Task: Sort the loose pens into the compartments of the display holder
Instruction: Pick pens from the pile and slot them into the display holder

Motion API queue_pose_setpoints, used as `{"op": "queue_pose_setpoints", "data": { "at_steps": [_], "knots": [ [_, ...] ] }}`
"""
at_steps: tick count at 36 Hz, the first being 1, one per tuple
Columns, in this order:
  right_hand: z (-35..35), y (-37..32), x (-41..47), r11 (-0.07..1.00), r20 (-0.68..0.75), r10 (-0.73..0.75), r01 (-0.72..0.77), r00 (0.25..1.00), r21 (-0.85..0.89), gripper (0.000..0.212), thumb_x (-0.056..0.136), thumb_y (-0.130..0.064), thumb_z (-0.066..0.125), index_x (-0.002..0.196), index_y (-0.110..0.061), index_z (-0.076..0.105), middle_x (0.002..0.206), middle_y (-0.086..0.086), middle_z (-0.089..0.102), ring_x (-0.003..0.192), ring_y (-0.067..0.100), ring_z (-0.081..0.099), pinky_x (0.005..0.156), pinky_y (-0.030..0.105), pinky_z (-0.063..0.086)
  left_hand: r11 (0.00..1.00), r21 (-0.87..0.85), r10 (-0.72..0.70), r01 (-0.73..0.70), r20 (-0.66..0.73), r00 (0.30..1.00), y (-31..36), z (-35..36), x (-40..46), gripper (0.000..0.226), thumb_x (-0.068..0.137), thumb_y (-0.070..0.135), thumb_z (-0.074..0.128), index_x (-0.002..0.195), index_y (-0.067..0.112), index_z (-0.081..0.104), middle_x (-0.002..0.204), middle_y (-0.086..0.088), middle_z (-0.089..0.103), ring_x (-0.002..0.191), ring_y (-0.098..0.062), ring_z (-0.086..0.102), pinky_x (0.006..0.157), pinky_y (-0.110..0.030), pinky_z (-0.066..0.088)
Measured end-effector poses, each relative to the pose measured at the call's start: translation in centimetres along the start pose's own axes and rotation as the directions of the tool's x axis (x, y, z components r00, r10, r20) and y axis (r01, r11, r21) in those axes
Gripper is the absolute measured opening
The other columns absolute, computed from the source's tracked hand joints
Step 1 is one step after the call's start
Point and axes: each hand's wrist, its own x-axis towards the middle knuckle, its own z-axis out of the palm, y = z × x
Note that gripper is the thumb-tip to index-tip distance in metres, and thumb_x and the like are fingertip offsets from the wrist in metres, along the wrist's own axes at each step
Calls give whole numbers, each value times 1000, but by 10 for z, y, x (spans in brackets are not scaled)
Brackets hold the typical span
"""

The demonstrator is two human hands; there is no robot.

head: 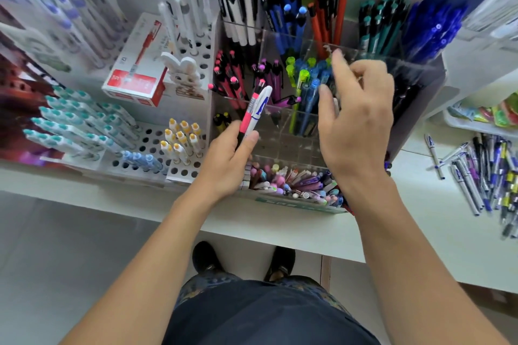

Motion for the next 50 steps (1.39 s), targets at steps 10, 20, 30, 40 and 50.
{"op": "queue_pose_setpoints", "data": {
  "at_steps": [10,20,30,40,50],
  "knots": [
    [-10,-32,-10,565,537,257,-576,804,591,35,95,-28,72,78,1,65,58,5,60,51,13,51,52,30,45,854,-492,-18,169,298,954,51,0,-13,32,96,42,41,86,12,51,54,11,30,44,-3,23,41,-15,21],
    [-52,17,-5,343,377,430,-535,820,772,14,102,-12,60,98,-4,71,72,6,62,58,16,60,53,25,54,919,-389,-24,69,120,993,63,22,-3,26,108,22,43,92,18,63,63,3,56,46,-15,40,41,-18,30],
    [-95,69,7,714,-84,413,-265,907,648,10,101,-19,64,93,-14,64,67,-11,63,54,16,62,52,31,54,877,-476,-70,70,17,997,79,55,-7,32,111,21,35,92,16,59,73,4,62,51,-9,49,41,-23,34],
    [-57,55,-8,929,-4,112,-103,994,355,12,91,-15,75,96,-4,75,94,6,70,88,12,62,79,13,46,892,-433,-142,132,9,990,87,61,-8,31,110,25,37,101,20,66,126,8,64,70,-9,64,43,-19,41],
    [-35,64,-6,964,-87,164,-142,983,223,34,89,-22,77,121,-10,75,101,2,75,87,17,64,82,17,46,801,-571,-168,181,76,983,105,65,-2,33,111,28,35,104,18,66,132,10,66,86,-19,74,47,-21,43]
  ]
}}
